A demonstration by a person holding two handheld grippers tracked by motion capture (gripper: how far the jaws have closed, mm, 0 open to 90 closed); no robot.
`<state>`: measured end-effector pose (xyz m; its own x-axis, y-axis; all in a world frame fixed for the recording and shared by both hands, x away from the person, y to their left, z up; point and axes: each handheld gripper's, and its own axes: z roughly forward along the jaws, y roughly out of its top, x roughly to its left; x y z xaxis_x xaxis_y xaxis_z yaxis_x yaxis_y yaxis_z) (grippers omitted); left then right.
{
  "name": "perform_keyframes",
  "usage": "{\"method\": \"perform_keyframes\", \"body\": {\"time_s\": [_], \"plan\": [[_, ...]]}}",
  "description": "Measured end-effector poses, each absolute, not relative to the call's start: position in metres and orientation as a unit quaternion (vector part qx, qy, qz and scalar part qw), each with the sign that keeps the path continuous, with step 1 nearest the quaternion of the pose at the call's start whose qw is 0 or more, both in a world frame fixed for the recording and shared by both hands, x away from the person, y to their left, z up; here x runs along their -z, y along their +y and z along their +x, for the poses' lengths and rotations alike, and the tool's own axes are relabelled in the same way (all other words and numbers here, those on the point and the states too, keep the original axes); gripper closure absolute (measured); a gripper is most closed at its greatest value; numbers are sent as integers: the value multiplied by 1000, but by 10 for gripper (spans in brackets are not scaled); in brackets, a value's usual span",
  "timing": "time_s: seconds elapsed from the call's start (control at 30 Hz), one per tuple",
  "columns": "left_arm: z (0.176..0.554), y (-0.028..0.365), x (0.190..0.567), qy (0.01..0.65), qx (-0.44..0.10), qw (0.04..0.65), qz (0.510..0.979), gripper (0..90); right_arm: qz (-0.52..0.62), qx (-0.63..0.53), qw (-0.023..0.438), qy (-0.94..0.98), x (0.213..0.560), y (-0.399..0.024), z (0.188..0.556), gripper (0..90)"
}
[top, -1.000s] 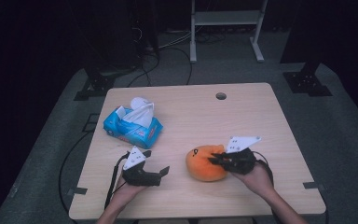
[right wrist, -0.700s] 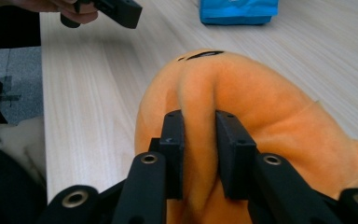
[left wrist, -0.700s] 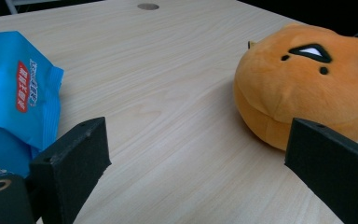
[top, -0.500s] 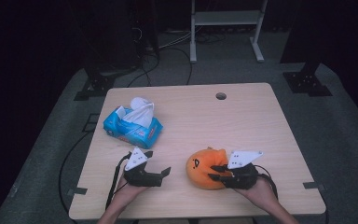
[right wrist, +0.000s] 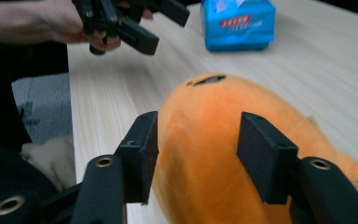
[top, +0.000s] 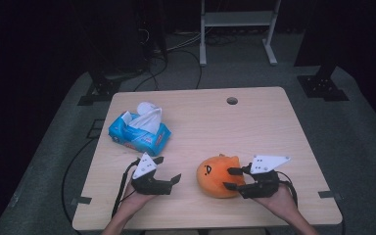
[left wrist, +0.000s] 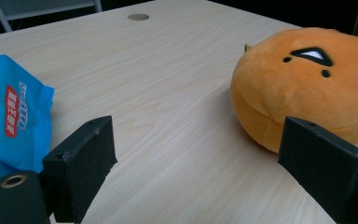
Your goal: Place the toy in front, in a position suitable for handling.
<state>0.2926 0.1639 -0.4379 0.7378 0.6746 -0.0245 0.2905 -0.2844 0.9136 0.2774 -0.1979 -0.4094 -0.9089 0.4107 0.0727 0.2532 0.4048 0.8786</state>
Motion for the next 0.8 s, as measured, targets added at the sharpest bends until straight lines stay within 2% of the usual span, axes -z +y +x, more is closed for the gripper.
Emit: {"method": "perform_keyframes", "body": {"time_s": [0.3, 0.6, 0.8], "plan": [[314, 174, 421, 314, -225, 517, 764, 123, 206, -515, 97, 826, 401, -208, 292, 416], [364, 179, 407, 341, -262, 513, 742, 134, 217, -510, 107, 826, 409, -215, 299, 398], [383, 180, 404, 344, -276, 510, 739, 143, 217, -503, 110, 829, 412, -215, 299, 390]]}}
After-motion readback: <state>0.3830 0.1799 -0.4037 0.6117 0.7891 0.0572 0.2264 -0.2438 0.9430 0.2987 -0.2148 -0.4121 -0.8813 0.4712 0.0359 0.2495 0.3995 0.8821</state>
